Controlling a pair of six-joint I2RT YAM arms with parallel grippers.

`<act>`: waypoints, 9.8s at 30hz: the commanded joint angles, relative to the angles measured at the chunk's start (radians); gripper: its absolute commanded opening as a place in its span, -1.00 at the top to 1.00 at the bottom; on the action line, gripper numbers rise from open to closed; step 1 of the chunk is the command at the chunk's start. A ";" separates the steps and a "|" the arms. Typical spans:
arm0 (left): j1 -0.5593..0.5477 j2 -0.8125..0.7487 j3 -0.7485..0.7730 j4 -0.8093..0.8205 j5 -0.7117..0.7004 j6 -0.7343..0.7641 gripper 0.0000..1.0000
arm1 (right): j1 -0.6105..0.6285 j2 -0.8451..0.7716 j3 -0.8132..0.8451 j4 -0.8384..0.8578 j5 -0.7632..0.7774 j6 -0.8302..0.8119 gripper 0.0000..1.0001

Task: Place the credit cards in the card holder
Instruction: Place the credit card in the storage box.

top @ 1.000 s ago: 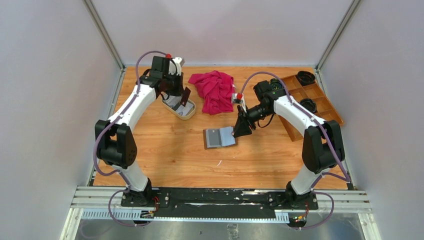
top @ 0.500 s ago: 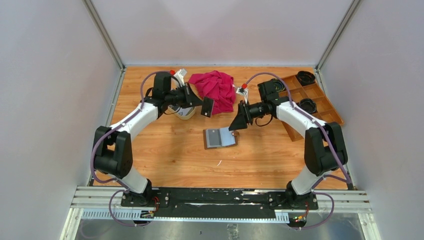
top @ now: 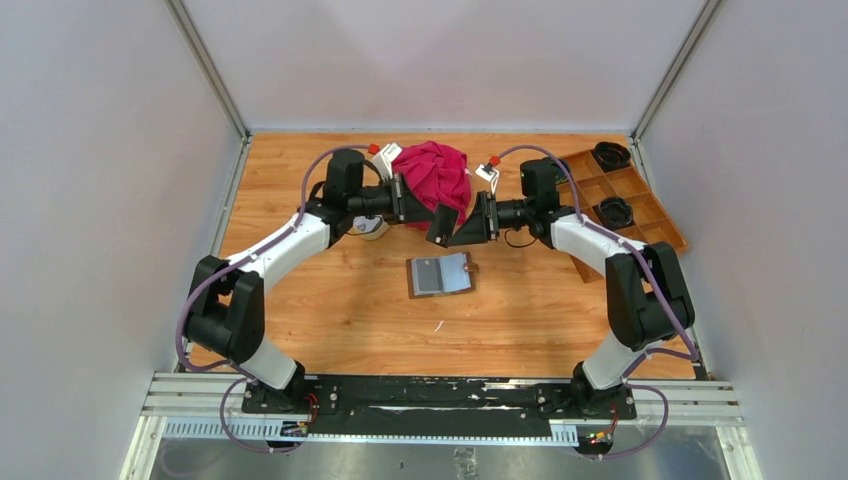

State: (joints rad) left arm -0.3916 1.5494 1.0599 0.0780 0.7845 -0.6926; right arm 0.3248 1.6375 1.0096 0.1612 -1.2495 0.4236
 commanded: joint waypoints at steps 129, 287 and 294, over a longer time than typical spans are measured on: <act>-0.247 -0.023 -0.249 0.723 -0.107 -0.284 1.00 | 0.011 -0.111 0.093 -0.431 0.115 -0.390 1.00; -0.251 -0.061 -0.252 0.925 -0.008 -0.301 1.00 | -0.097 -0.287 0.063 -0.412 -0.227 -0.520 0.05; -0.242 -0.104 -0.263 0.847 0.074 -0.215 1.00 | -0.172 -0.299 0.083 -0.408 -0.307 -0.482 -0.03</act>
State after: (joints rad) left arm -0.6380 1.4841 0.8059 0.9390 0.7872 -0.9642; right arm 0.2024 1.3586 1.0760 -0.2539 -1.4643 -0.0673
